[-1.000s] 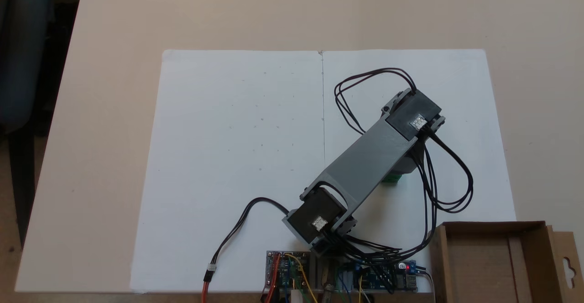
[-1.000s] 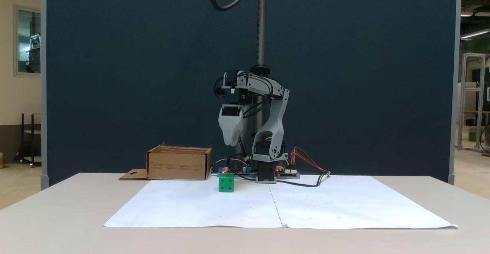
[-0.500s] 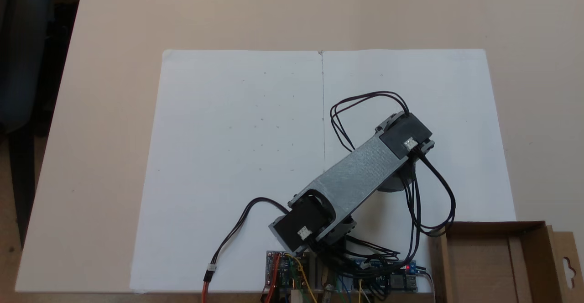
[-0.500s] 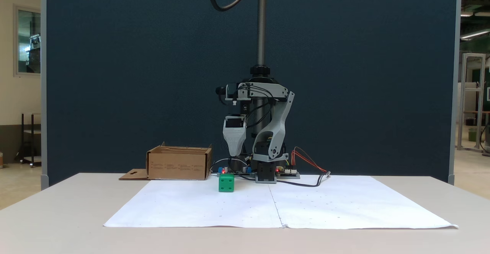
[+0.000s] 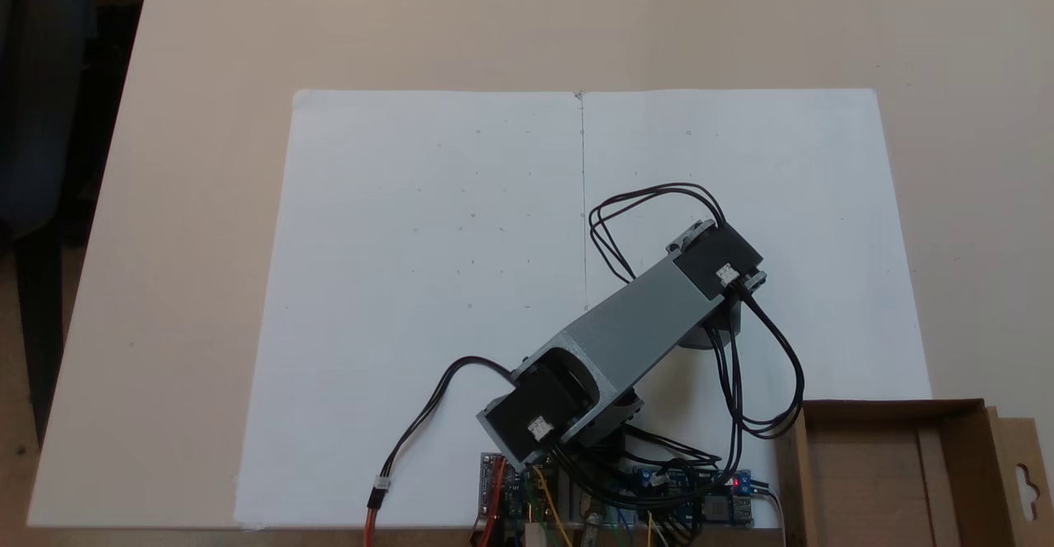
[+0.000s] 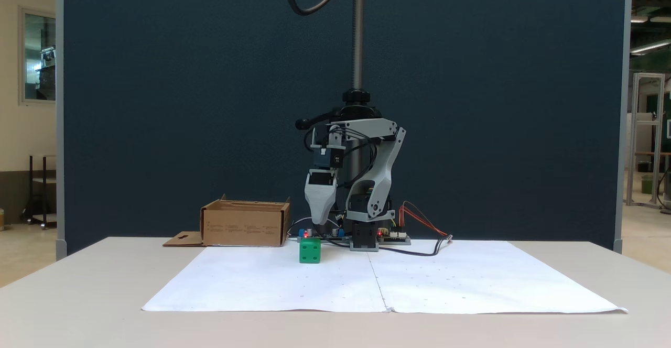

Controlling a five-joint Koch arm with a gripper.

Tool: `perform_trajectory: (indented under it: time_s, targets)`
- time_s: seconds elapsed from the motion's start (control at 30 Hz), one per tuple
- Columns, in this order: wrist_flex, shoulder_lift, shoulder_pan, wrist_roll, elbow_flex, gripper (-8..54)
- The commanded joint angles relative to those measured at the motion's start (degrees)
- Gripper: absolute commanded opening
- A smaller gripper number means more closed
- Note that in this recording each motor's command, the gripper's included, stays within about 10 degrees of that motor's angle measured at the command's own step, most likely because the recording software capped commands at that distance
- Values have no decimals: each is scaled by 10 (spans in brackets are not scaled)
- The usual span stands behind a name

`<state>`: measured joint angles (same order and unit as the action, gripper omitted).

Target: Grasp a green dice and put it in the bin.

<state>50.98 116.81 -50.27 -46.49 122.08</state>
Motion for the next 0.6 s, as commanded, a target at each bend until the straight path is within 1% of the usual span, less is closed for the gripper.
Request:
perform_trajectory:
  time_s: [0.0,0.4,0.57]
  targets:
    - [-33,11,-12,-53,-11,460]
    - [-73,-58,-25,-56,-11,459]
    - [-73,-66,-25,-57,-11,460]
